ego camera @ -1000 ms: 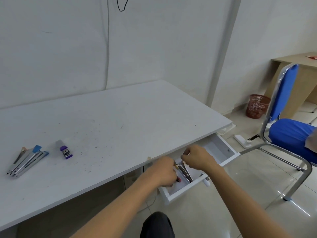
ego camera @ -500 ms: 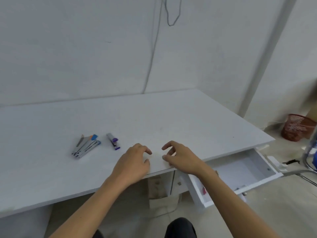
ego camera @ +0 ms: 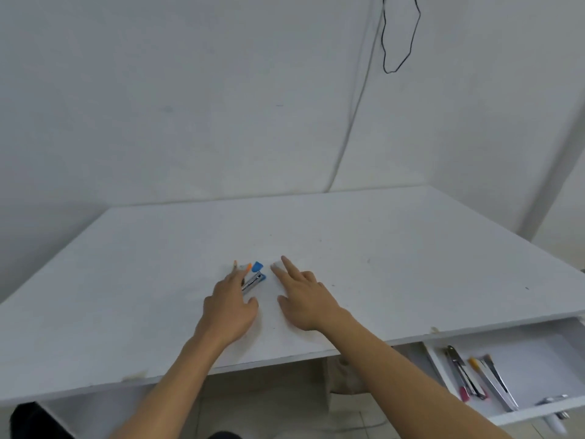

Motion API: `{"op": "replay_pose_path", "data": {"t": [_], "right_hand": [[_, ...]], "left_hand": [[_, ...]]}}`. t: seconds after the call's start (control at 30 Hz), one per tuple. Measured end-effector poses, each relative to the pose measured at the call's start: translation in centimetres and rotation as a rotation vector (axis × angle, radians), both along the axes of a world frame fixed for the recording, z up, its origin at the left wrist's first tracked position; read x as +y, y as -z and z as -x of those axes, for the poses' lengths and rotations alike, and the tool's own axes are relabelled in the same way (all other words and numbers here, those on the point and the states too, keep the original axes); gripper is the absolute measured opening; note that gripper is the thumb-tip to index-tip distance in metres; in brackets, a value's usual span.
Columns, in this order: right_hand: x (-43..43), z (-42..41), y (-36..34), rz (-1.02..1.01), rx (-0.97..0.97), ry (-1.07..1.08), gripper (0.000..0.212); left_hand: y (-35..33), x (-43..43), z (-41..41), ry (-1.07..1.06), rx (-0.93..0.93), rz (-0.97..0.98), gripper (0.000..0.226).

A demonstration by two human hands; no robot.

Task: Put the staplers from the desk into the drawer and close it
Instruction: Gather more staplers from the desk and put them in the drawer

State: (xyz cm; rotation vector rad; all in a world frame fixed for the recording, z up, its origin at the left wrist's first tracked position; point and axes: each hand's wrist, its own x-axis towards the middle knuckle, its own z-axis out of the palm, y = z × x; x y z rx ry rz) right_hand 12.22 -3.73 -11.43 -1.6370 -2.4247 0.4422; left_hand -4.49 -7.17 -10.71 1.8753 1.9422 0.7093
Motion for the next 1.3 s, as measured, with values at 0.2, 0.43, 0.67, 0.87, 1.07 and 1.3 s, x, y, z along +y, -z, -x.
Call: {"op": "replay_pose_path", "data": {"t": [0.2, 0.43, 0.67, 0.87, 1.07, 1.3], "right_hand": [[1.5, 0.0, 0.8, -0.223, 0.049, 0.163, 0.048], [0.8, -3.3, 1.1, -0.209, -0.026, 0.261, 0.037], [-0.4, -6.0, 0.5, 0.0, 0.004, 0.303, 0.037], [-2.5, -13.4, -2.7, 0.37, 0.375, 0.369, 0.028], [-9.0, -26.5, -4.3, 0.684, 0.512, 0.494, 0.022], [-12.3, -37.6, 0.2, 0.457, 0.252, 0.791, 0.023]], "left_hand": [[0.6, 1.3, -1.2, 0.028, 0.127, -0.013, 0.059], [1.4, 2.3, -3.3, 0.062, 0.183, -0.063, 0.028], [0.0, 1.9, -5.7, 0.01, -0.168, 0.163, 0.023], [-2.4, 0.0, -11.8, 0.141, -0.315, 0.363, 0.02], [-2.4, -3.6, -22.3, 0.52, -0.195, 0.4, 0.026], [1.7, -7.0, -33.9, 0.584, -0.426, 0.727, 0.042]]}}
